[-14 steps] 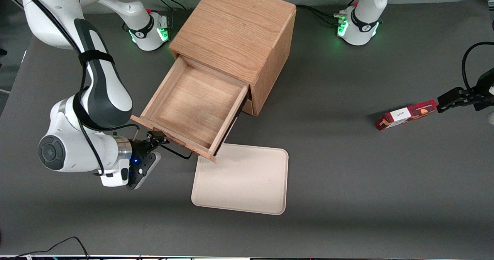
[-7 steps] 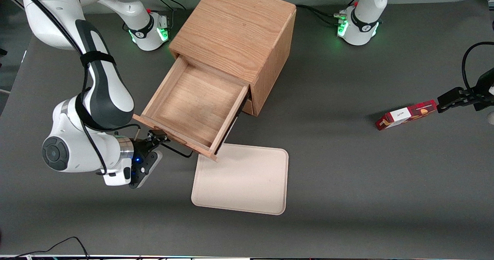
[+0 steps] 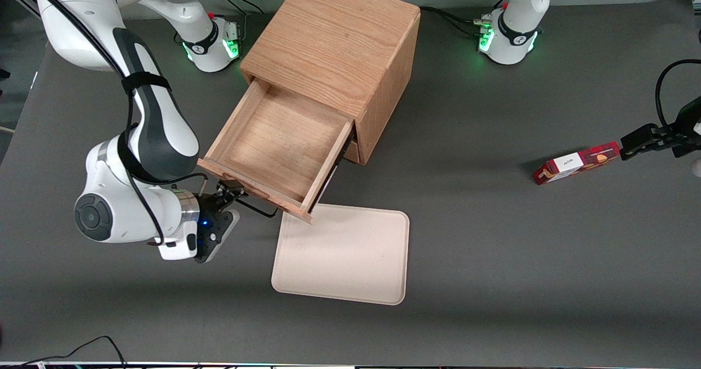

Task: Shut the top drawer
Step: 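Push the drawer front with the right gripper into the cabinet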

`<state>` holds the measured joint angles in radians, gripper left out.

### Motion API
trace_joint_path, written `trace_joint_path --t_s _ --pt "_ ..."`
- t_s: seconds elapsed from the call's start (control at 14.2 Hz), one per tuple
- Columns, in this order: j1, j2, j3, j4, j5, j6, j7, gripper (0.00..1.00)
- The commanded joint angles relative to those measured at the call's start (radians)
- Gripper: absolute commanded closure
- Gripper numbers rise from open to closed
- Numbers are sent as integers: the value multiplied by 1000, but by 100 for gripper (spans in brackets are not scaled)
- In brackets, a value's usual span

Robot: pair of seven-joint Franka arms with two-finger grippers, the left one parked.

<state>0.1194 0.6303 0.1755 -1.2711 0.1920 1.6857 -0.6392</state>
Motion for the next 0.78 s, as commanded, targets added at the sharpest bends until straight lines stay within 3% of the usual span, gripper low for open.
trace_joint_path --t_s 0.0,0.71 --pt "6 -35 18 -48 -8 -3 -5 0" --pt "43 -124 70 -160 -8 -3 -4 0"
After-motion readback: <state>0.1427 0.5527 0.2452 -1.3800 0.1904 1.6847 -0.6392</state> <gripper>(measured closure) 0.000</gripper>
